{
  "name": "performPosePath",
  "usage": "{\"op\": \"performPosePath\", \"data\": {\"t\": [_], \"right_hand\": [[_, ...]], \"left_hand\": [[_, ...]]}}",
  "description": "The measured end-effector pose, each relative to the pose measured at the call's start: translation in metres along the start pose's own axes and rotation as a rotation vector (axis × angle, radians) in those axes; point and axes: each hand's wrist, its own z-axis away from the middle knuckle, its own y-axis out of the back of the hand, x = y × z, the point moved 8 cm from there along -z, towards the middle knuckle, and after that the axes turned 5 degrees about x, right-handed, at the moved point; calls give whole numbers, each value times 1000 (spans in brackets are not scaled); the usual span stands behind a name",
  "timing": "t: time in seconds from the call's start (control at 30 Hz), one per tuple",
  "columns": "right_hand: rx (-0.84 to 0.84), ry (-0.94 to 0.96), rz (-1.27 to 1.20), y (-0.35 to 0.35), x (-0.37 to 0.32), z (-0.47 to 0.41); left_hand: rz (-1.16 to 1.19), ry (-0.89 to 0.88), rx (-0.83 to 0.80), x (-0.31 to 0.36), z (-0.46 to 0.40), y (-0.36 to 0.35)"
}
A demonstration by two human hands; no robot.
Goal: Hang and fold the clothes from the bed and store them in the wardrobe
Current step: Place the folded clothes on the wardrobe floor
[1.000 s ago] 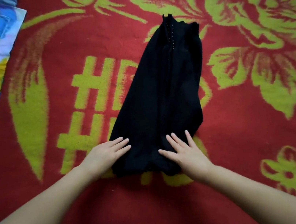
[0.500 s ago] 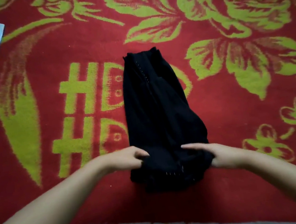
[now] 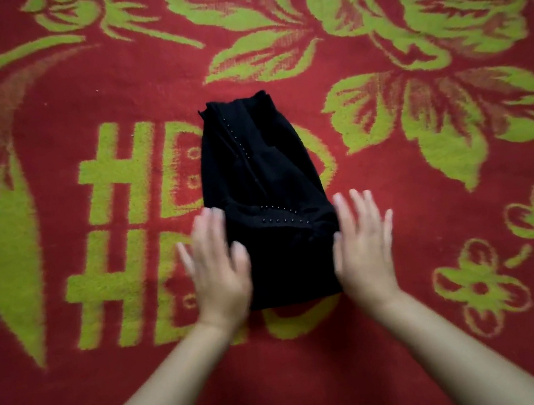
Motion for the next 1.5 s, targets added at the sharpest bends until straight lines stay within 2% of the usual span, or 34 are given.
{"op": "performPosePath", "data": {"t": [0.03, 0.07, 0.1, 0.13, 0.23, 0.37, 0.43, 0.57, 0.63, 0.7, 0.77, 0.8, 0.87, 0.93, 1.03, 1.17, 1.27, 1.33, 1.4, 1.5], "right_hand": [[33, 204, 19, -1, -26, 13], [11, 387, 49, -8, -47, 27], [-45, 503, 111, -20, -56, 37], [-113, 533, 185, -34, -53, 36], [-300, 386, 294, -62, -19, 11], [-386, 400, 259, -87, -7, -4], [-419, 409, 274, -97, -4, -11], [-528, 396, 277, -95, -1, -19], [-546, 439, 262, -79, -7, -15], [-506, 557, 261, -62, -14, -3], [-481, 694, 308, -54, -15, 17], [-482, 738, 358, -54, -13, 26], [-476, 694, 449, -61, -8, 28], [-448, 603, 478, -68, -8, 21], [-568, 587, 551, -77, -13, 18], [-940, 622, 537, -59, -19, 35], [-1272, 577, 327, -30, -29, 63], [-1383, 501, 141, -10, -38, 62], [-1386, 391, 16, 2, -46, 36], [-1194, 286, -69, 4, -51, -35]], "left_hand": [[-105, -211, -88, 21, 23, -15], [-222, -349, -181, 32, 42, -31], [-319, -386, -268, 31, 50, -47], [-386, -328, -364, 20, 46, -61], [-501, -184, -477, -23, 15, -87], [-576, -259, -479, -45, -5, -107], [-607, -243, -473, -50, -8, -114], [-637, -194, -563, -42, -13, -113], [-614, -251, -538, -26, -6, -96], [-549, -419, -539, -9, 17, -85], [-552, -558, -622, -12, 49, -81], [-592, -562, -670, -22, 59, -82], [-687, -457, -732, -41, 62, -85], [-727, -413, -702, -40, 52, -84], [-714, -396, -792, -27, 47, -82], [-642, -303, -1113, -14, 62, -54], [-384, -152, -1441, 2, 83, -21], [-212, 0, -1554, 9, 76, 1], [-95, 147, -1508, 7, 46, 16], [-30, 239, -1267, -7, -25, 17]]}}
